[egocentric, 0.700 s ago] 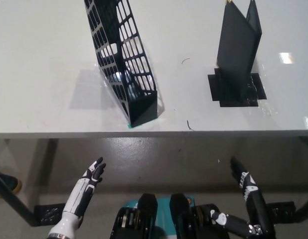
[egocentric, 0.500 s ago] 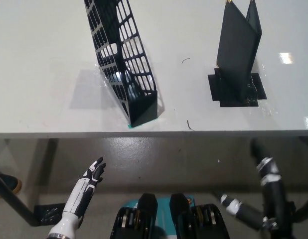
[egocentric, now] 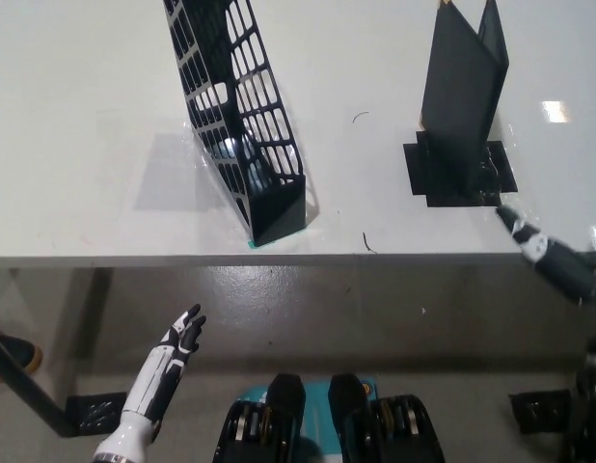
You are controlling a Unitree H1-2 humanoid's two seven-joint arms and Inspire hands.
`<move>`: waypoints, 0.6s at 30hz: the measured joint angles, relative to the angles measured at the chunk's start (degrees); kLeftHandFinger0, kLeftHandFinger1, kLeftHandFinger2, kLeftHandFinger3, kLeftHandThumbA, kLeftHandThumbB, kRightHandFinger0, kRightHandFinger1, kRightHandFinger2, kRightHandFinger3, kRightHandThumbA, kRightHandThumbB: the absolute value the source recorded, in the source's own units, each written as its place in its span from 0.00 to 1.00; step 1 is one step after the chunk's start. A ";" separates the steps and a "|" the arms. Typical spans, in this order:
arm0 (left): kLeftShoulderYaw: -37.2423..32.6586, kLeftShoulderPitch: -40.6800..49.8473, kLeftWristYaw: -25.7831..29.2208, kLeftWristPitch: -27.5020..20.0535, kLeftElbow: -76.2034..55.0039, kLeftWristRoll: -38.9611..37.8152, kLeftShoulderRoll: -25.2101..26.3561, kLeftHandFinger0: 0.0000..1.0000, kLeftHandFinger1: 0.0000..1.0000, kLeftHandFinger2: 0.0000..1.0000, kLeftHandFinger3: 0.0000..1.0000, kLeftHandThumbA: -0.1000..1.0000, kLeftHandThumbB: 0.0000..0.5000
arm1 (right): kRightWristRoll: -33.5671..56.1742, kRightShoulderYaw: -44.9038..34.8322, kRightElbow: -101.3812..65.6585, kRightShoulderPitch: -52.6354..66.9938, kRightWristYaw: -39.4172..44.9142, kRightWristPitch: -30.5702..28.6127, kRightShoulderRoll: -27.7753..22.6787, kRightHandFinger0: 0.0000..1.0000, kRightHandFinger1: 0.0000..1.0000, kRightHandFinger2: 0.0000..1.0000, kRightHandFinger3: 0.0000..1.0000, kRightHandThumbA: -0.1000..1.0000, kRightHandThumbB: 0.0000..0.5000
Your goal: A notebook is kept standing on the table on the right hand side and a black shelf is kept on the left hand side and the robot uses its right hand to grab the notebook and places it in the shelf
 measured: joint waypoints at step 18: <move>0.00 0.81 -0.10 -0.64 0.13 0.05 -0.22 1.00 1.00 1.00 1.00 1.00 0.30 | 1.45 -3.07 32.01 -19.40 -5.82 3.67 -2.24 1.00 1.00 1.00 1.00 1.00 0.83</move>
